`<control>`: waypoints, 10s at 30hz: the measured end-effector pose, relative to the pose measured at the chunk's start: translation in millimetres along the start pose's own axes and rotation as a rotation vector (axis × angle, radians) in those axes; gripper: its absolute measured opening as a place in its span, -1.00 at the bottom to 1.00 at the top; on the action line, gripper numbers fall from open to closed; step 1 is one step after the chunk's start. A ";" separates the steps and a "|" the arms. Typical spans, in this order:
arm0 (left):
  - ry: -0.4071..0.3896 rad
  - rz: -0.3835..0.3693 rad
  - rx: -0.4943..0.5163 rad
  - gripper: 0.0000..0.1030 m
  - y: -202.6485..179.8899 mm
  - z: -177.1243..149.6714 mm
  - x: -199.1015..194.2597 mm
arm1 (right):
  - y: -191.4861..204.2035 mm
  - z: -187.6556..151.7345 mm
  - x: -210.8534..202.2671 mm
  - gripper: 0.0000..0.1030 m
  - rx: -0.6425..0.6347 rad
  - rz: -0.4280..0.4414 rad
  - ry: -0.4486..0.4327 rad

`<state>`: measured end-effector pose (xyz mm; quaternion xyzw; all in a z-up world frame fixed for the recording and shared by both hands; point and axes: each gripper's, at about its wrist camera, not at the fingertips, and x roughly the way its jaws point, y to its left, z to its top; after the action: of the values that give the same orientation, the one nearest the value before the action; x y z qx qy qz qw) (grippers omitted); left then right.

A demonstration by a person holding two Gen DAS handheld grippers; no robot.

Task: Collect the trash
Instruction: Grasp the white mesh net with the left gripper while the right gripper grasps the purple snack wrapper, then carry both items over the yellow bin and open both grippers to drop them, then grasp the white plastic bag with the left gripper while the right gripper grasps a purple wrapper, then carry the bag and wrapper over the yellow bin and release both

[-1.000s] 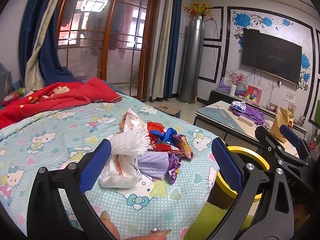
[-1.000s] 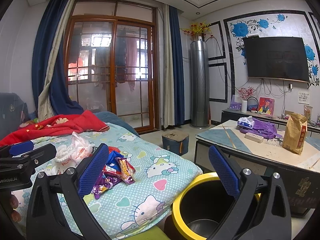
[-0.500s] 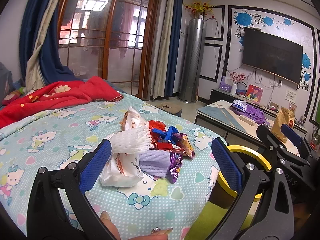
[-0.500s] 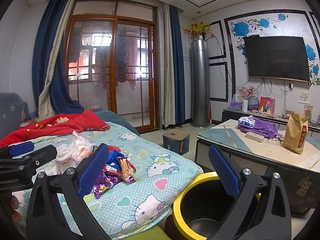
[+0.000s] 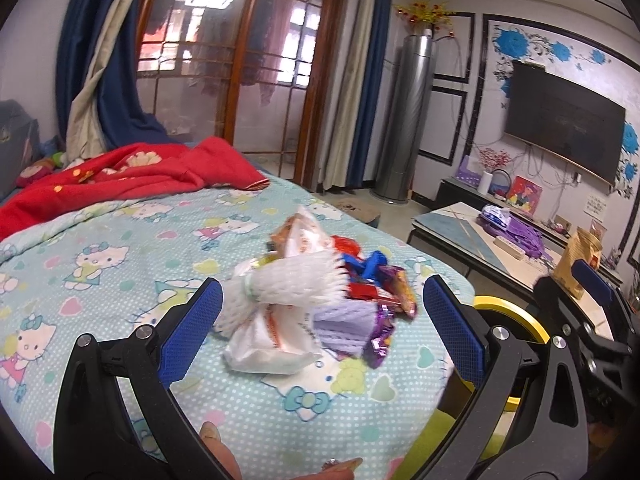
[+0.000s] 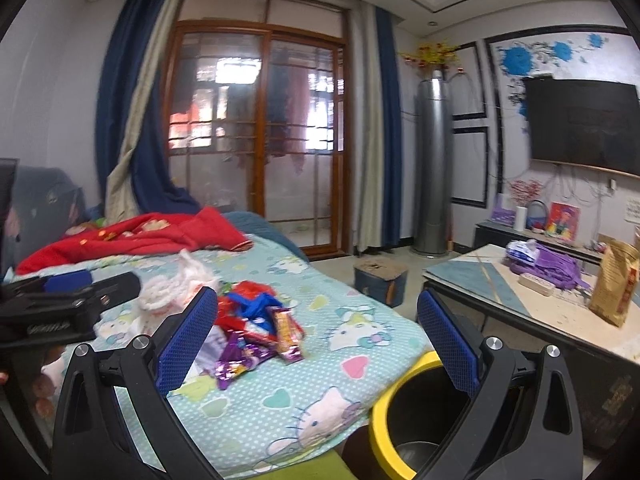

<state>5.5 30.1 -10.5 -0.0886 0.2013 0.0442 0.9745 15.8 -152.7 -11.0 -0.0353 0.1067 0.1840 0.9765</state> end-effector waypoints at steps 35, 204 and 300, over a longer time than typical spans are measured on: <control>0.157 -0.107 0.220 0.79 9.3 10.8 54.0 | -17.2 -11.7 151.0 0.27 0.120 0.152 0.401; 0.026 -0.120 -0.016 0.78 -45.4 45.6 81.5 | -76.1 21.8 63.9 0.40 0.140 0.170 0.274; 0.139 -0.200 -0.161 -0.38 22.1 44.3 71.7 | -63.9 -16.6 82.3 -0.70 0.125 0.220 0.559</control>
<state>85.4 63.9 -2.7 -0.1891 0.2541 -0.0435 0.9475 110.9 -184.9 -43.6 -0.0125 0.3855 0.2651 0.8837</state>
